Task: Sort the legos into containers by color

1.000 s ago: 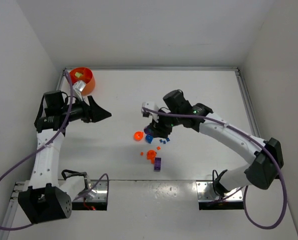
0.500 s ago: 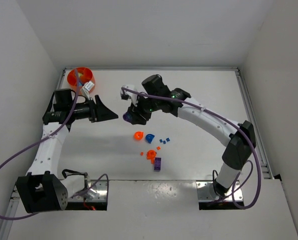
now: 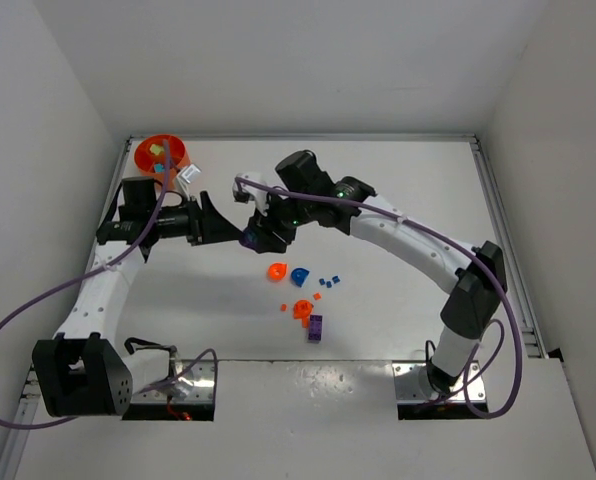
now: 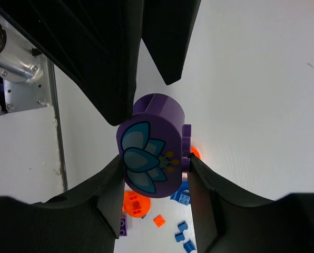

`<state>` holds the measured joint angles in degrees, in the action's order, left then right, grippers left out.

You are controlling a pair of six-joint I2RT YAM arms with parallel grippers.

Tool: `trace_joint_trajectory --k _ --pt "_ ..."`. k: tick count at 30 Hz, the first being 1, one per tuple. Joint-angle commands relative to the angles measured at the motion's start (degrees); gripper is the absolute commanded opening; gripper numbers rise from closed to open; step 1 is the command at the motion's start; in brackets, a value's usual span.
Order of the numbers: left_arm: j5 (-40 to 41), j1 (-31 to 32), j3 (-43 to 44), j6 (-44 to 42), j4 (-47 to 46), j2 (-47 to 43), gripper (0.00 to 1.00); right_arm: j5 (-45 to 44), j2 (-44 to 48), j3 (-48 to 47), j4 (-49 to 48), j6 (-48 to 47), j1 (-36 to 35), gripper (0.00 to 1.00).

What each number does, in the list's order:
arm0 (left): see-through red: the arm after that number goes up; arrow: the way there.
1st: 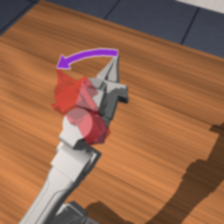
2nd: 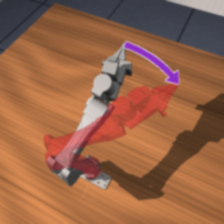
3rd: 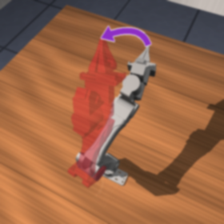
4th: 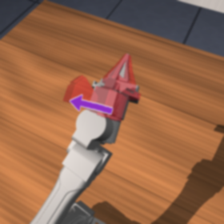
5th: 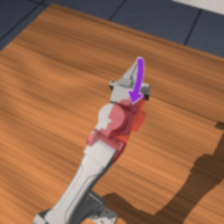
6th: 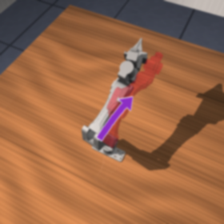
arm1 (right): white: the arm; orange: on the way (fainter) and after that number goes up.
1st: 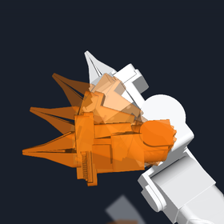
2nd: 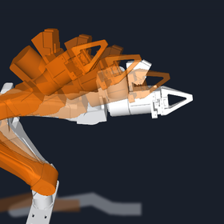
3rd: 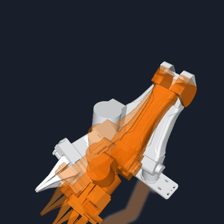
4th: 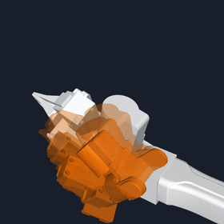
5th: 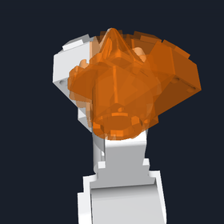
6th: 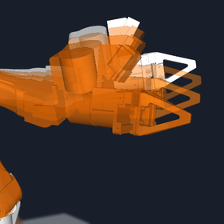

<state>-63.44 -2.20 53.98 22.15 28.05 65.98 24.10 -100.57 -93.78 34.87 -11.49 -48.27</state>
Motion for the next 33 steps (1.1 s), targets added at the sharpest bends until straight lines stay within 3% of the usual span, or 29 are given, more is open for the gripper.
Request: trace_joint_trajectory --k 1,8,15,21,22,24,25,28,30,33 --pt "-1.86 0.53 -0.10 1.05 -2.39 -0.15 0.81 1.04 -0.59 -2.46 -0.60 0.85 -0.68 0.07" --pt "-2.48 0.53 -1.15 2.19 -4.15 -0.15 0.81 0.51 -1.72 -4.22 -0.07 0.85 -1.83 0.07" --pt "-5.20 1.05 -2.91 3.86 -6.86 -0.15 0.68 -1.15 -2.87 -6.68 0.98 0.32 -2.88 0.07" --pt "-5.73 1.05 -3.43 4.39 -7.92 -1.20 0.41 -2.30 -3.40 -6.68 0.99 -0.20 -3.41 0.07" --pt "-6.25 1.05 -3.44 4.39 -7.93 -1.72 0.30 -2.82 -3.40 -6.68 0.99 -0.20 -3.41 0.09" --pt "-6.26 1.05 -3.44 4.39 -8.45 -1.73 0.21 -3.61 -3.40 -6.68 0.99 -0.20 -3.41 0.28" --pt "-5.74 1.05 -3.44 4.39 -8.98 -2.25 0.17 -4.49 -3.40 -6.68 0.99 -0.20 -3.41 0.53" --pt "-3.54 0.44 -1.26 2.47 -7.50 -3.48 0.10 -4.15 -0.34 -4.32 0.99 -0.20 -2.80 0.87" --pt "0.23 -0.44 1.47 -1.13 -3.82 -3.48 0.08 -2.66 1.95 -1.52 0.99 -0.20 -1.74 0.95" --pt "10.85 -1.06 10.25 -10.18 5.07 -1.21 0.07 -2.65 7.82 4.71 0.99 -2.22 -1.22 0.99"
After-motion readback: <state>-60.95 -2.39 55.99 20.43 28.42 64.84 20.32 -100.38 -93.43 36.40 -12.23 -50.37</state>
